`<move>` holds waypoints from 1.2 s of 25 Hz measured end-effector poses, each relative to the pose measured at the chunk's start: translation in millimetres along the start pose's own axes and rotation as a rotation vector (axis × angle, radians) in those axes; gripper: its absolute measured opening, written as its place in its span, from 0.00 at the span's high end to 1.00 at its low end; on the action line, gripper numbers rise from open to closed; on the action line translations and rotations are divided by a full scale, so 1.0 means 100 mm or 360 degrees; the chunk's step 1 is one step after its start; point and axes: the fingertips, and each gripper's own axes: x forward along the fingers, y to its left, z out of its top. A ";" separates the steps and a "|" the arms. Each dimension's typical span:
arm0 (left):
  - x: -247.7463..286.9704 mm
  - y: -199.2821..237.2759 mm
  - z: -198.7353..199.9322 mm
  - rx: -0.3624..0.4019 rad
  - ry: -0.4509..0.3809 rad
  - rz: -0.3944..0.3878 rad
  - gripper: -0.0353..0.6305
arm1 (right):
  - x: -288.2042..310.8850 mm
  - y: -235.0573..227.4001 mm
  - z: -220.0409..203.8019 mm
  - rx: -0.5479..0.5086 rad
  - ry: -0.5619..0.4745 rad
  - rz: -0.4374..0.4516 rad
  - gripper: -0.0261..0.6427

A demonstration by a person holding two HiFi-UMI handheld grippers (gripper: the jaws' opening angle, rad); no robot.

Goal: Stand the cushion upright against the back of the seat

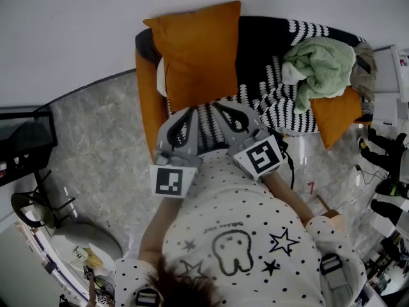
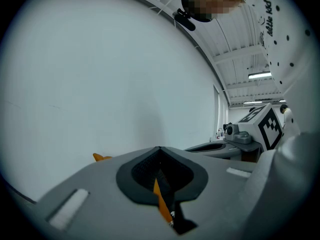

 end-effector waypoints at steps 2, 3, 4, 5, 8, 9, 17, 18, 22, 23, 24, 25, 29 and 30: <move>0.00 0.00 0.00 -0.0003 0.0000 0.0001 0.94 | 0.00 -0.01 0.00 0.0007 -0.0002 -0.0007 0.96; 0.00 0.00 0.00 -0.0003 -0.0002 0.0001 0.94 | -0.01 -0.01 0.00 0.0009 -0.0006 -0.0009 0.96; 0.00 0.00 0.00 -0.0003 -0.0004 0.0000 0.94 | -0.01 -0.01 0.00 0.0011 -0.0008 -0.0010 0.96; 0.00 0.00 0.00 -0.0005 -0.0004 0.0001 0.94 | -0.01 -0.01 0.00 0.0011 -0.0006 -0.0009 0.96; 0.00 0.01 0.00 -0.0009 -0.0001 0.0001 0.94 | 0.00 -0.01 0.00 0.0006 0.0006 -0.0003 0.96; 0.00 0.00 0.00 -0.0010 -0.0002 0.0001 0.94 | 0.01 0.00 0.00 0.0004 0.0007 -0.0001 0.96; 0.00 0.02 0.01 -0.0020 -0.0007 0.0009 0.94 | 0.01 0.02 0.00 -0.0002 0.0007 0.0019 0.96; 0.00 0.02 0.01 -0.0021 -0.0007 0.0009 0.94 | 0.01 0.02 -0.01 -0.0001 0.0008 0.0019 0.96; 0.00 0.03 0.00 -0.0030 -0.0008 0.0013 0.94 | 0.01 0.02 -0.01 -0.0007 0.0011 0.0022 0.96; 0.00 0.03 0.00 -0.0028 -0.0008 0.0013 0.94 | 0.01 0.03 -0.01 -0.0009 0.0010 0.0023 0.96; 0.00 0.03 0.00 -0.0027 -0.0009 0.0012 0.94 | 0.01 0.03 -0.01 -0.0010 0.0010 0.0023 0.96; 0.00 0.03 0.00 -0.0027 -0.0010 0.0010 0.94 | 0.01 0.03 -0.01 -0.0009 0.0011 0.0023 0.96; -0.01 0.03 -0.01 -0.0034 -0.0002 0.0012 0.94 | 0.01 0.03 -0.02 -0.0005 0.0014 0.0023 0.96; -0.01 0.03 -0.01 -0.0034 -0.0002 0.0013 0.94 | 0.01 0.03 -0.02 -0.0007 0.0013 0.0023 0.96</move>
